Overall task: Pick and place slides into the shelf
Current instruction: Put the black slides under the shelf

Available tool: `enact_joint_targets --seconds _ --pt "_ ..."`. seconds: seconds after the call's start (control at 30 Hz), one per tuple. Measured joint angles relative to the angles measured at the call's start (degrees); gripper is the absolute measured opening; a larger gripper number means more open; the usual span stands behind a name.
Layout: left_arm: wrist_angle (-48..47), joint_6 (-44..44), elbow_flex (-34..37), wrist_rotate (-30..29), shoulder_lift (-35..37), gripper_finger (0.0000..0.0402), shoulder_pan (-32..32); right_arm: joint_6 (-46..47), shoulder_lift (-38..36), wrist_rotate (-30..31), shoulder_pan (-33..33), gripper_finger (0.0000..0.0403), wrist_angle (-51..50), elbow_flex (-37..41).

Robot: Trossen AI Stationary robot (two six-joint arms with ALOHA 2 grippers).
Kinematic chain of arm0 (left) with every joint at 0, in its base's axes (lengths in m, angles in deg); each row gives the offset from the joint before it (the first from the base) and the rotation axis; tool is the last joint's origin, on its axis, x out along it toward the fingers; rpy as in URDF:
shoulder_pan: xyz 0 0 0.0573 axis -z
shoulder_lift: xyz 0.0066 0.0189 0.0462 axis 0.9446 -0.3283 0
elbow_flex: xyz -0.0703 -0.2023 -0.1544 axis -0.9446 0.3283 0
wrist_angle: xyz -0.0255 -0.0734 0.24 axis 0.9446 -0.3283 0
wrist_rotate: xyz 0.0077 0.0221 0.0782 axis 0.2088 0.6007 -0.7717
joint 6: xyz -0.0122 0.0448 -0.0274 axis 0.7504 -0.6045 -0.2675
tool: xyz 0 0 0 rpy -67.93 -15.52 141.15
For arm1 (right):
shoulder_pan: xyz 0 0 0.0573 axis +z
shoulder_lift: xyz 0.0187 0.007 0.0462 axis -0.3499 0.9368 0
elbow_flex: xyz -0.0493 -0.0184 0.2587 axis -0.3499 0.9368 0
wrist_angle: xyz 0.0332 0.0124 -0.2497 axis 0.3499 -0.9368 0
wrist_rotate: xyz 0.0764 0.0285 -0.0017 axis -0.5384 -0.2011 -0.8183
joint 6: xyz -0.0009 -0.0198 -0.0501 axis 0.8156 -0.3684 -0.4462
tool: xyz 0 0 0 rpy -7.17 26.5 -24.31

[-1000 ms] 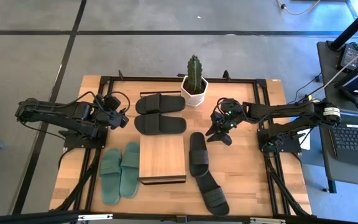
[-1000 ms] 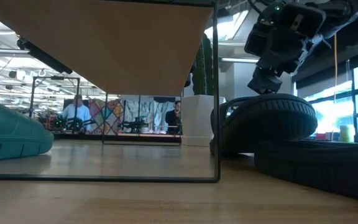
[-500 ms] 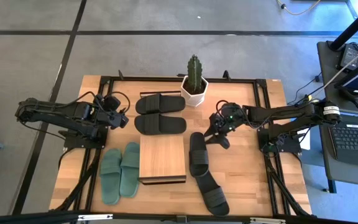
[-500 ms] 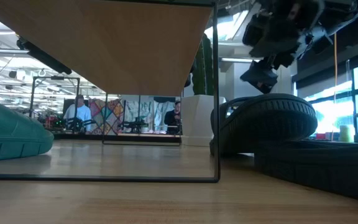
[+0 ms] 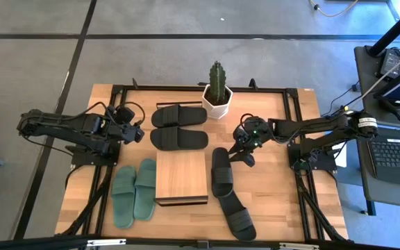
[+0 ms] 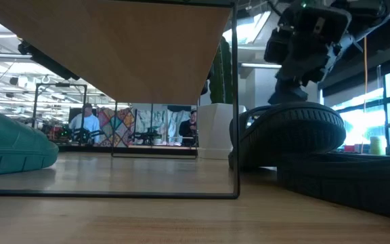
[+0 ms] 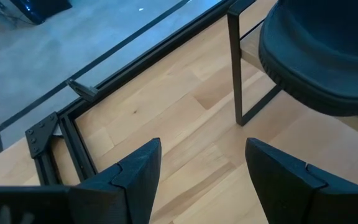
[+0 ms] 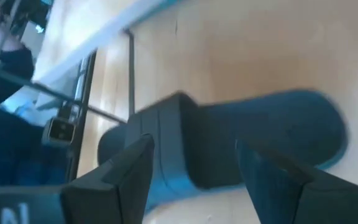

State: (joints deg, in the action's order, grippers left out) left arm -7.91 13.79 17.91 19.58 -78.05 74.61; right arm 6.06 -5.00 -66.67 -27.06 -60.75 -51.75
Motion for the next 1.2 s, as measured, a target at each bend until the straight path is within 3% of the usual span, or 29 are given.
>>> enact_joint_targets --seconds 0.43,1.2 --pt "0.99 0.04 0.00 0.00 -0.01 0.0225 0.00 -2.24 9.30 -8.38 -0.70 0.0227 5.24 0.00" --pt "0.99 -0.07 0.00 -0.02 -0.01 0.0225 -0.01 -6.41 13.92 -9.82 4.80 0.0227 10.68 -0.08"
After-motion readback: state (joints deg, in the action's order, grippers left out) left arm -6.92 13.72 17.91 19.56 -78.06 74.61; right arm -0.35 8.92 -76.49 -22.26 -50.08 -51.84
